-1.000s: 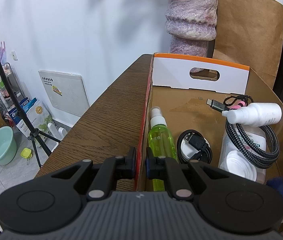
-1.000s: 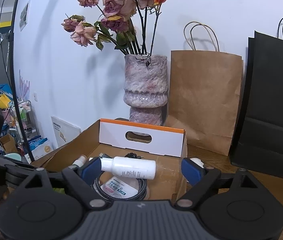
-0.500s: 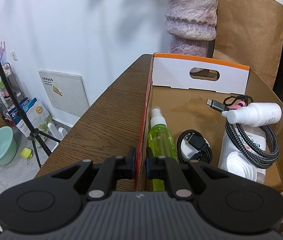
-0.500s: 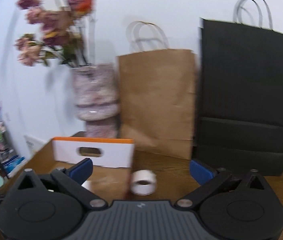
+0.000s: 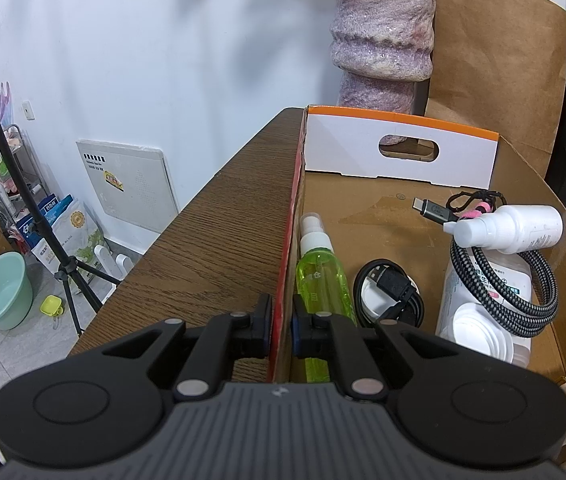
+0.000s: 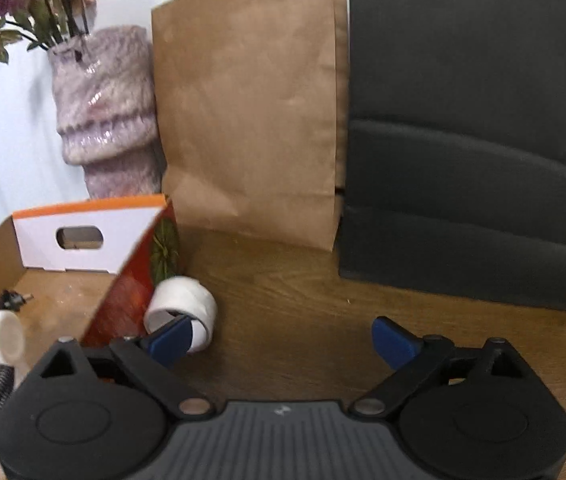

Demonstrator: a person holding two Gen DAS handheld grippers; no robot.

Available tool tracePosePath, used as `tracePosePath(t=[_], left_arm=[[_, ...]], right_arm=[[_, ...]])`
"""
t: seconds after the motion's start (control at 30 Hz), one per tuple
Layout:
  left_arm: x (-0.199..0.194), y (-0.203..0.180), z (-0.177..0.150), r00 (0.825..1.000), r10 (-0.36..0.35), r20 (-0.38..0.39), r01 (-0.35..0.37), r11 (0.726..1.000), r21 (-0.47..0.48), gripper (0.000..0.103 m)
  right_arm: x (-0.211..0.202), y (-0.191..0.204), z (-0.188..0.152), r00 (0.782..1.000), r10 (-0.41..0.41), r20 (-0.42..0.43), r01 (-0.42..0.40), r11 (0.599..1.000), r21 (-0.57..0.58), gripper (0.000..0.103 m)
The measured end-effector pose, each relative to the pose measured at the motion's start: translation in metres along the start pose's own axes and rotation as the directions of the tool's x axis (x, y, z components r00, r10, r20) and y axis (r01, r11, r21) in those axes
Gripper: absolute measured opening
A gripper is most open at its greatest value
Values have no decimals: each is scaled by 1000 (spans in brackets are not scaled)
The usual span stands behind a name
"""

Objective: Organize rigid objects
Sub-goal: 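Move the right tool to the white tape roll and grasp it, then carry the white tape roll into the orange box and open the right gripper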

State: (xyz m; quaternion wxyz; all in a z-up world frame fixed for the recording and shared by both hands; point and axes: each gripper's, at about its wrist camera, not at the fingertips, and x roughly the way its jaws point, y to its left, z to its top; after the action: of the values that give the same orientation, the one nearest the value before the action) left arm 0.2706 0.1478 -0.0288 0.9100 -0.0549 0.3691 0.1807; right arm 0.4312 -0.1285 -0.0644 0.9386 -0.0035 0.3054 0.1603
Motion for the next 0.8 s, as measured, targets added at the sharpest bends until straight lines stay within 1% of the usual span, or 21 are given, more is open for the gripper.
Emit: tracePosePath(t=[0.1,0.13,0.27,0.3,0.37,0.4,0.43,0.5,0.6,0.7,0.8], left_arm=[[0,0,0,1000,0,0,0,1000,0,10],[0,0,0,1000,0,0,0,1000,0,10],[0,0,0,1000,-1,0,1,1000,0,10],[0,0,0,1000,-1,0,1,1000,0,10],[0,0,0,1000,-1,0,1,1000,0,10],[0,1,0,1000,-1,-1,1,1000,0,10],[0,0,0,1000,-1,-1,1,1000,-1,10],[0,0,0,1000,-1,-1,1,1000,0,10],[0,0,0,1000,-1,-1,1,1000,0,10],[0,0,0,1000,0,0,0,1000,0,10],[0,0,0,1000,-1,-1,1,1000,-1,10]], right_arm=[[10,2,-3,999,32,-26,-32,999,-6,90],[12,3,-4,999,42,-29,-42,999,-10,86],[33,5,-2,996,85,-21,-85,996,-15,76],[38,6,-1,994,103,-22,-103,995,-13,70],[41,10,3,992,128,-6,-128,991,-27,49],[41,10,4,987,164,0,-164,986,-26,15],[41,11,4,983,185,-4,-185,982,-24,8],[38,15,2,985,173,2,-172,984,-45,6],[34,15,2,990,142,12,-142,989,-42,6],[30,10,2,992,122,27,-121,992,-16,6],[25,4,2,996,82,36,-82,997,8,6]])
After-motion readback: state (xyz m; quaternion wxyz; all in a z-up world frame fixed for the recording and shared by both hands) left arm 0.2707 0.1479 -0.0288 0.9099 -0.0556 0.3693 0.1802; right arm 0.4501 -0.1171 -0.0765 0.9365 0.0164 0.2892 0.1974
